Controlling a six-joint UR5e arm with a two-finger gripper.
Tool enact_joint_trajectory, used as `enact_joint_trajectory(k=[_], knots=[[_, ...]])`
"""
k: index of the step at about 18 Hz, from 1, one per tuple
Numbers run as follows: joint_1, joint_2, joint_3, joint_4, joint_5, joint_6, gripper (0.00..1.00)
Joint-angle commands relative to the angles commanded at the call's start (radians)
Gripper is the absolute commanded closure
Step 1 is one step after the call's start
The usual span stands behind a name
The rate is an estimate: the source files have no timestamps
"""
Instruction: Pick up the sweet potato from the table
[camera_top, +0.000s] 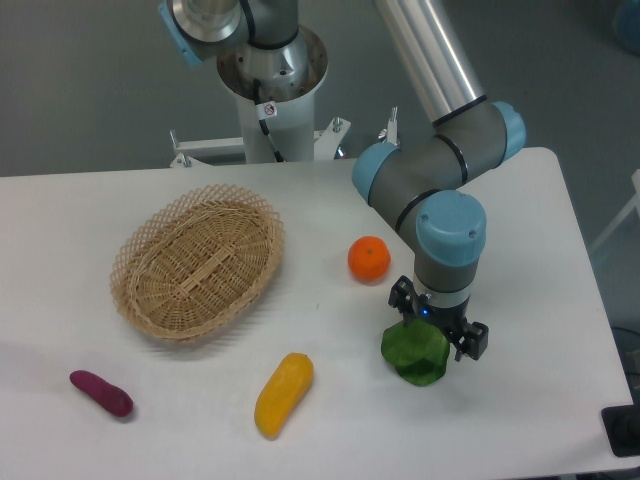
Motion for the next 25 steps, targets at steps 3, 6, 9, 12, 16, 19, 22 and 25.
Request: enact_joint_trajectory(k=[3,6,9,12,16,19,22,25], knots=[[0.000,0.000,0.000,0.000,0.000,0.000,0.00],[0.000,0.000,0.002,0.000,-0.002,0.002,0.00],[0.000,-0.002,0.002,-0.005,-0.002,-0.002,0.00],[0.000,0.002,0.003,-0.008,-0.008,-0.008,0.00],[-0.009,0.000,0.002,-0.012,-0.015,-0.024,0.00],[-0.029,0.000,0.005,-0.011,-0.043,-0.066,0.00],[-0.034,0.002,0.006,-0.008,-0.115,-0.087,0.00],[-0.063,-0.003,0.017,-0.008,-0.132,-0.130,0.00]])
